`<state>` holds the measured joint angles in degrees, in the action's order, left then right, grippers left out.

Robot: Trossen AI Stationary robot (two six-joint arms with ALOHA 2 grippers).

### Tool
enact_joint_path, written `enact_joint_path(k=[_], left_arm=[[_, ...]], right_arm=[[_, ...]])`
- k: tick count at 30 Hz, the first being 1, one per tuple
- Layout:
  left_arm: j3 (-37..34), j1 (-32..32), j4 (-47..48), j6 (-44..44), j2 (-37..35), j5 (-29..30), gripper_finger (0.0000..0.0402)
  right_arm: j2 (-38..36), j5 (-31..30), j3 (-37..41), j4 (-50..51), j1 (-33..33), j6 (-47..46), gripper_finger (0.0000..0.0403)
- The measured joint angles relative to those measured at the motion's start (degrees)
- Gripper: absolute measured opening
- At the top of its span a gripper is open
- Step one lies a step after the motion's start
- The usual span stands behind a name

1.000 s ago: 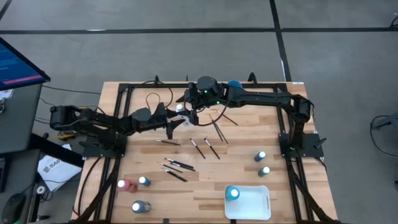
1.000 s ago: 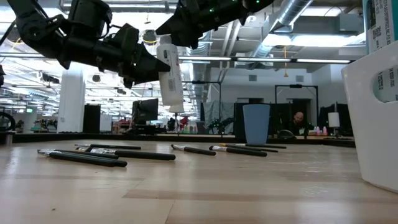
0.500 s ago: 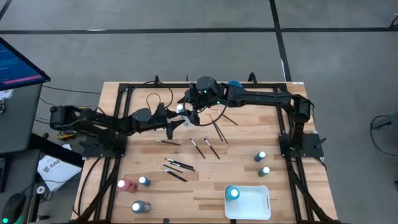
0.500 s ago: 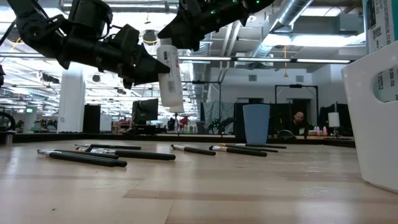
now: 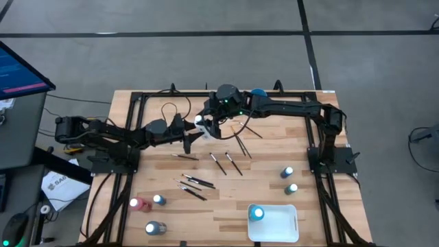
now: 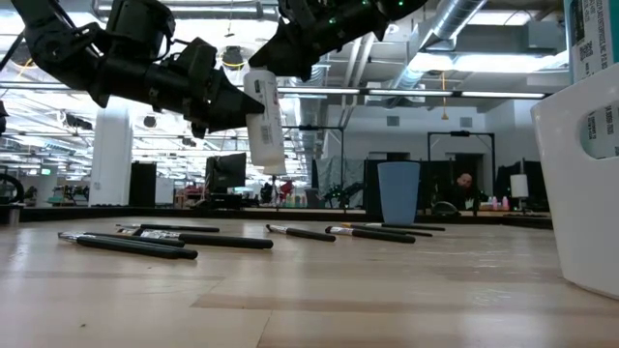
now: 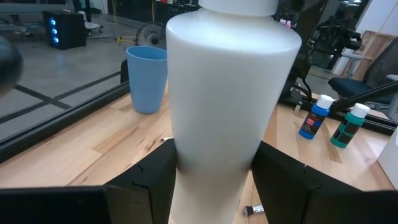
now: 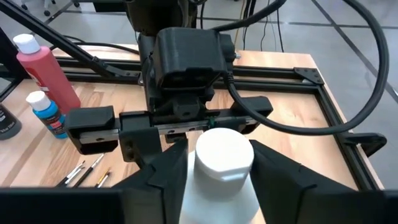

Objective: Pick & Place Paint Supplies
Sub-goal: Put the large white paint bottle into the white bin

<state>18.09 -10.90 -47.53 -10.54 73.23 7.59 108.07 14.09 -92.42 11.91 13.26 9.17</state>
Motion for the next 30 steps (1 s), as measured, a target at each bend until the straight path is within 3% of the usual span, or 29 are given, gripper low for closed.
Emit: enact_joint_path(k=[9, 18, 30], left_arm=[[0.00, 0.07, -0.07, 0.46, 0.00, 0.00, 0.0176], [0.00, 0.04, -0.27, 0.41, 0.00, 0.04, 0.0180], [0.04, 1.52, -0.34, 1.02, -0.11, 0.26, 0.0271]], right_arm=[[0.00, -0.02, 0.02, 0.29, -0.59, 1.07, 0.0115], [0.02, 0.00, 0.11, -0.68, -0.81, 1.46, 0.0112], [-4.36, 0.42, 0.20, -2.73, 0.60, 1.32, 0.0109]])
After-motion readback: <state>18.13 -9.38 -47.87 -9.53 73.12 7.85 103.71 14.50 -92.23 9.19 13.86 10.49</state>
